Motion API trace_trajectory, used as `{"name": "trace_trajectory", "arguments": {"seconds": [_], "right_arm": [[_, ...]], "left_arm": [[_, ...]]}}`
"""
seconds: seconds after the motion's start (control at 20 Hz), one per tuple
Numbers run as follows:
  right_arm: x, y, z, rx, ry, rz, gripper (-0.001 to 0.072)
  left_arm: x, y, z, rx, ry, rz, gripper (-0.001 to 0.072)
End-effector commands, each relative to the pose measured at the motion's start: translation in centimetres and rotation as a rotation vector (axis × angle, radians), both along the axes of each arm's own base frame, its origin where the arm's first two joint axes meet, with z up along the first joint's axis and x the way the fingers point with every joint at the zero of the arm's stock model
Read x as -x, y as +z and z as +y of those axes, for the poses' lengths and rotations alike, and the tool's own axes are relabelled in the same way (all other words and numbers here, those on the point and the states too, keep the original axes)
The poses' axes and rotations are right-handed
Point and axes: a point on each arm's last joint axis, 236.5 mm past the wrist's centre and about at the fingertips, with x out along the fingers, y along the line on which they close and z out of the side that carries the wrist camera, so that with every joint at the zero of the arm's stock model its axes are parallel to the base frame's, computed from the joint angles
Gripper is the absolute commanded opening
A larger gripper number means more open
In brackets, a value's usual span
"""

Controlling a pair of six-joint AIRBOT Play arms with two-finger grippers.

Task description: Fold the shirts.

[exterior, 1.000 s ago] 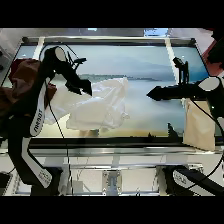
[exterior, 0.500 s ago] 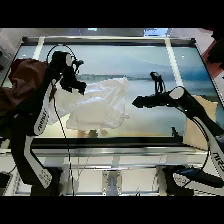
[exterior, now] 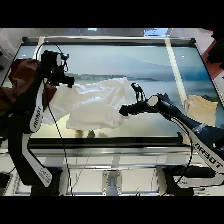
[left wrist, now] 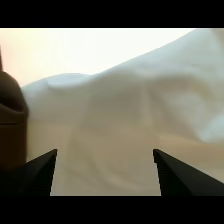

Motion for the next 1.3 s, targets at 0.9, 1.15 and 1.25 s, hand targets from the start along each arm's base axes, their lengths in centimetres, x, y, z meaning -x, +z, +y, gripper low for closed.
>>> {"name": "trace_trajectory", "arguments": {"seconds": [0.9,1.15,1.25], "right_arm": [[0.5,-0.3,0.9,-0.02,-0.018,0.032,0.0475],[0.4,-0.4,0.6,-0.007,-0.013,0.023,0.0473],[0.2,-1.2,-0.7,0.061,-0.002,0.01,0.0465]], "left_arm": [[-2.4,-6.0,2.3,0.182,0.007,0.003,0.0385],[-1.7,-5.3,2.0,0.198,0.008,0.034,0.0014],[-2.3,-3.5,2.0,0.197,0.009,0.008,0.0014]]}}
